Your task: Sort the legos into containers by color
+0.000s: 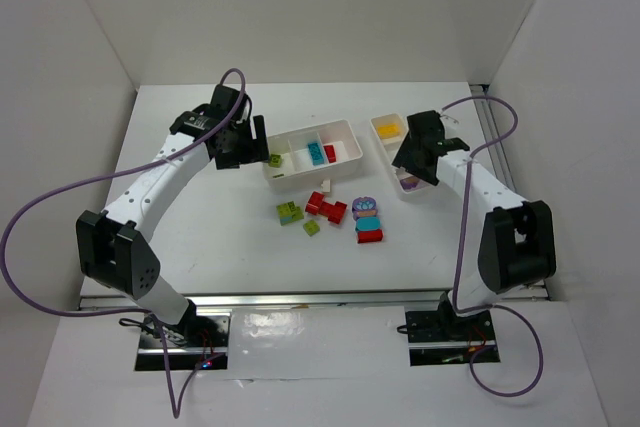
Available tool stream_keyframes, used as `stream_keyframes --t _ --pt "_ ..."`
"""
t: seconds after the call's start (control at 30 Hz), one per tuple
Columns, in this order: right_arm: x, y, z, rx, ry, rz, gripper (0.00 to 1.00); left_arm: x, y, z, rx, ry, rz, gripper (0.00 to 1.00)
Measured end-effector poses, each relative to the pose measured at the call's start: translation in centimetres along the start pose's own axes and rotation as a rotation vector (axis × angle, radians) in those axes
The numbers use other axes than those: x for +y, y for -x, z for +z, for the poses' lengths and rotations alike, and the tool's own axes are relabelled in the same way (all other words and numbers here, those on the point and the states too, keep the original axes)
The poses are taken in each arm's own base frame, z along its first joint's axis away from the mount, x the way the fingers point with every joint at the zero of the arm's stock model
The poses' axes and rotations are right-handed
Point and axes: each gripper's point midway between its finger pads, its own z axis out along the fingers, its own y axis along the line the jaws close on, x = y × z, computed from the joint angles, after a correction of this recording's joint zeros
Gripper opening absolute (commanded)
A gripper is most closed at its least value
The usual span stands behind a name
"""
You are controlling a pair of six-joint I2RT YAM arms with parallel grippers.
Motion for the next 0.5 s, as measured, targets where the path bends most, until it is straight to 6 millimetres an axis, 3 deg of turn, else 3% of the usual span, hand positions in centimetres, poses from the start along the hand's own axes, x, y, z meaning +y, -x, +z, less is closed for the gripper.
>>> stream_keyframes --t 0.2,0.37,0.5 --pt "2.8 -0.4 -2.1 -0.014 0.124 -0.1 0.72 0.0 0.0 0.0 0.0 0.0 -0.001 0.85" --pt "6.8 -4.7 -3.5 0.051 0.244 -0.292 0.81 0.0 0.0 0.0 0.0 0.001 -0.002 0.84" --pt "8.3 -8.3 -3.1 0.134 0.287 -0.395 0.89 0.0 0.0 0.1 0.002 0.003 -0.002 0.84"
